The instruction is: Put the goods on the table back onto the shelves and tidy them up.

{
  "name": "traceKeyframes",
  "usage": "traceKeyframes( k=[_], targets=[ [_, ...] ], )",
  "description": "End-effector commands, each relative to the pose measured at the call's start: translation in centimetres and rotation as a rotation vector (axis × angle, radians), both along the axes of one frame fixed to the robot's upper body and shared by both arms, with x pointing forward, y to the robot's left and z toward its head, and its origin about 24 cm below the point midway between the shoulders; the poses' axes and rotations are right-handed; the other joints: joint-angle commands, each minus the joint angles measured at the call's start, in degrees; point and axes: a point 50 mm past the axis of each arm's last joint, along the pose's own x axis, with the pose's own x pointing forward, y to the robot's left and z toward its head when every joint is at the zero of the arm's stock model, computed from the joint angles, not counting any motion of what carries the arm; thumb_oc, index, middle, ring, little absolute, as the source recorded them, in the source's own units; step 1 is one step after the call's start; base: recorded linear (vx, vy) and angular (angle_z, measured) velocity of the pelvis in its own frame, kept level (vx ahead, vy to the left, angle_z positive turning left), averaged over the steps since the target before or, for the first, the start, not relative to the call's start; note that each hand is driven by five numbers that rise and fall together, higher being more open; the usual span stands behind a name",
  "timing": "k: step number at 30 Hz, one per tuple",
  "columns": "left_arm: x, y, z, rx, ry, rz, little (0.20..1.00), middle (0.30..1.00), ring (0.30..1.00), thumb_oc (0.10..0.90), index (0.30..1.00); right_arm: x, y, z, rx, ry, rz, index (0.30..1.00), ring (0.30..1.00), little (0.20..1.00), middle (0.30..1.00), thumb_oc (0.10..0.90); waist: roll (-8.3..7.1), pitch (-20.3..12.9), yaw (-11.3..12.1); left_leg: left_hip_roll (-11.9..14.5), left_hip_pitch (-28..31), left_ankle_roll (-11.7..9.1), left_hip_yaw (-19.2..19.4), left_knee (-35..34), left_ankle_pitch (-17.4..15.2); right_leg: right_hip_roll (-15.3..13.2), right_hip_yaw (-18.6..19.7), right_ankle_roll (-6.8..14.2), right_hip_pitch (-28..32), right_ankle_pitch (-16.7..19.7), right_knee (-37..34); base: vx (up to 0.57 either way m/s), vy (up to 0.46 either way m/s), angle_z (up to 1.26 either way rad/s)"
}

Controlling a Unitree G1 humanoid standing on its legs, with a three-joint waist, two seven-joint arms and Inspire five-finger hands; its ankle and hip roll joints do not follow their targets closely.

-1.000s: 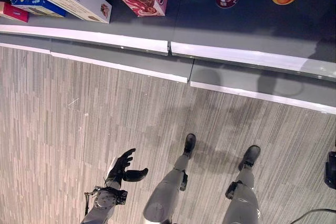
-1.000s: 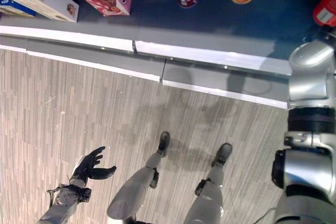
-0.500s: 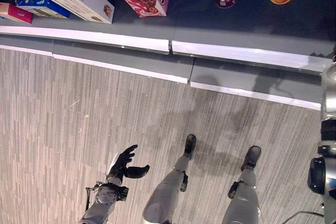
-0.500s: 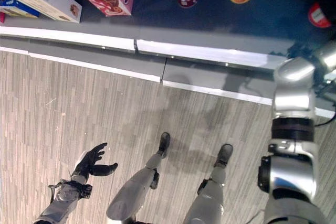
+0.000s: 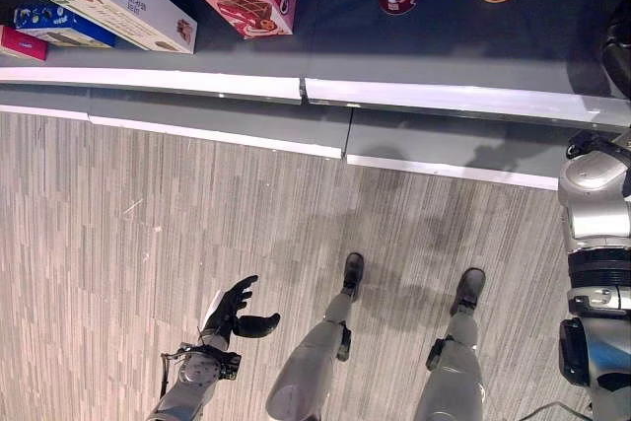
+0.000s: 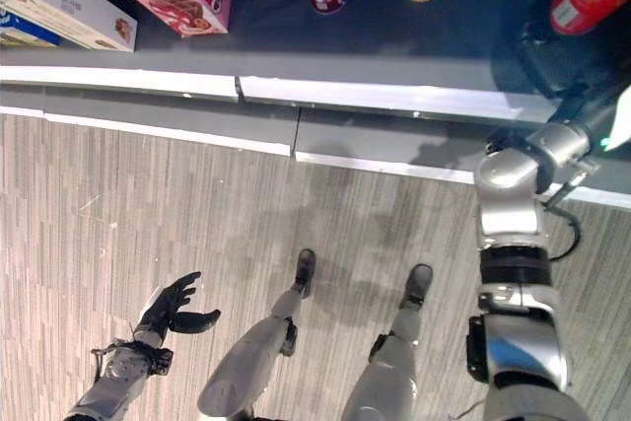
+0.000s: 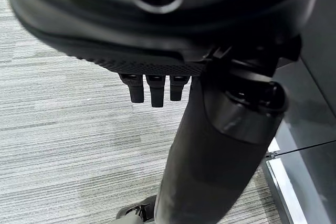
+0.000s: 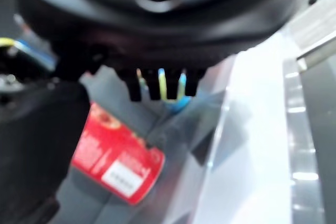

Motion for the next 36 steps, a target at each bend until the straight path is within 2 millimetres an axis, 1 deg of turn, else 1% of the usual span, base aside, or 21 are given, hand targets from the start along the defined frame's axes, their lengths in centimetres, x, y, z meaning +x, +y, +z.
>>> traceKeyframes(
  k=[1,11,18,21,22,27,32,34,36],
  targets=[
    [-1.5,2.2,-0.2,0.09,0.037,0.004,0.9,0.9,0.9,0.8,0.9,-1.3,-0.1,5.9,-0.174,-0.174,0.02,0.9,0.9,0.9,0.9,0.8,0.19,-0.5,0.3,6.5,2.4,-4.3,0.9,0.7,-4.8,-1.7,3.3,1.7,-4.8,-0.9,6.3,0.0,0.0,0.0],
    [-1.5,2.2,-0.3,0.085,0.041,0.011,0.9,0.9,0.9,0.8,0.9,-0.6,0.6,5.6,-0.2,-0.134,0.061,0.9,0.9,0.9,0.9,0.8,-0.4,-0.5,0.2,6.8,2.9,-4.3,0.9,0.5,-4.8,-1.5,3.1,1.6,-4.4,-0.9,6.3,0.0,0.0,0.0],
    [-1.4,2.3,-0.3,0.087,0.042,0.019,0.9,0.9,0.9,0.8,0.9,-0.7,0.6,5.3,-0.199,-0.128,0.07,0.9,0.9,0.9,0.9,0.8,-0.91,-0.6,0.1,6.8,3.0,-4.3,0.8,0.5,-4.9,-1.4,3.0,1.6,-4.1,-0.9,6.2,0.0,0.0,0.0],
    [-1.5,2.4,-0.2,0.087,0.041,0.024,0.9,0.9,0.9,0.8,0.9,-0.5,0.7,5.2,-0.213,-0.107,0.091,0.9,0.9,0.9,0.9,0.8,-1.18,-0.7,0.1,7.0,3.1,-4.3,0.9,0.5,-4.9,-1.3,3.0,1.6,-4.0,-0.9,6.2,0.0,0.0,0.0],
    [-1.6,2.6,-0.3,0.087,0.049,0.022,0.9,0.9,0.9,0.8,0.9,-0.4,0.8,5.0,-0.217,-0.094,0.126,0.9,0.9,0.9,0.9,0.8,-1.7,-0.8,0.0,7.1,3.2,-4.4,0.9,0.5,-4.9,-1.2,3.0,1.6,-4.0,-0.8,6.1,0.0,0.0,0.0],
    [-1.6,2.7,-0.3,0.082,0.049,0.026,0.9,0.9,0.9,0.8,0.9,-0.2,0.8,4.5,-0.198,-0.083,0.142,0.9,0.9,0.9,0.9,0.8,-2.09,-0.9,0.1,7.3,3.3,-4.4,0.9,0.5,-4.9,-1.1,2.9,1.6,-3.9,-0.7,6.1,0.0,0.0,0.0],
    [-1.6,2.7,-0.3,0.081,0.052,0.034,0.9,0.9,0.9,0.8,0.9,-0.2,0.8,4.4,-0.199,-0.075,0.146,0.9,0.9,0.9,0.9,0.8,-2.27,-1.0,0.1,7.4,3.2,-4.6,0.9,0.4,-4.8,-1.1,2.9,1.7,-3.8,-0.7,6.0,0.0,0.0,0.0],
    [-1.6,2.7,-0.3,0.08,0.048,0.043,0.9,0.9,0.9,0.8,0.9,-0.3,0.6,4.4,-0.219,-0.059,0.11,0.9,0.9,0.9,0.9,0.8,-2.38,-1.1,0.1,7.5,3.1,-4.6,1.0,0.4,-4.7,-1.0,3.0,1.6,-3.8,-0.8,6.1,0.0,0.0,0.0],
    [-1.6,2.7,-0.4,0.076,0.049,0.051,0.9,0.9,0.9,0.8,0.9,-0.6,0.5,4.4,-0.206,-0.084,0.097,0.9,0.9,0.9,0.9,0.8,-2.41,-1.2,-0.1,7.5,3.2,-4.5,1.0,0.4,-4.8,-1.0,3.1,1.6,-3.8,-0.9,6.2,0.0,0.0,0.0]
  ],
)
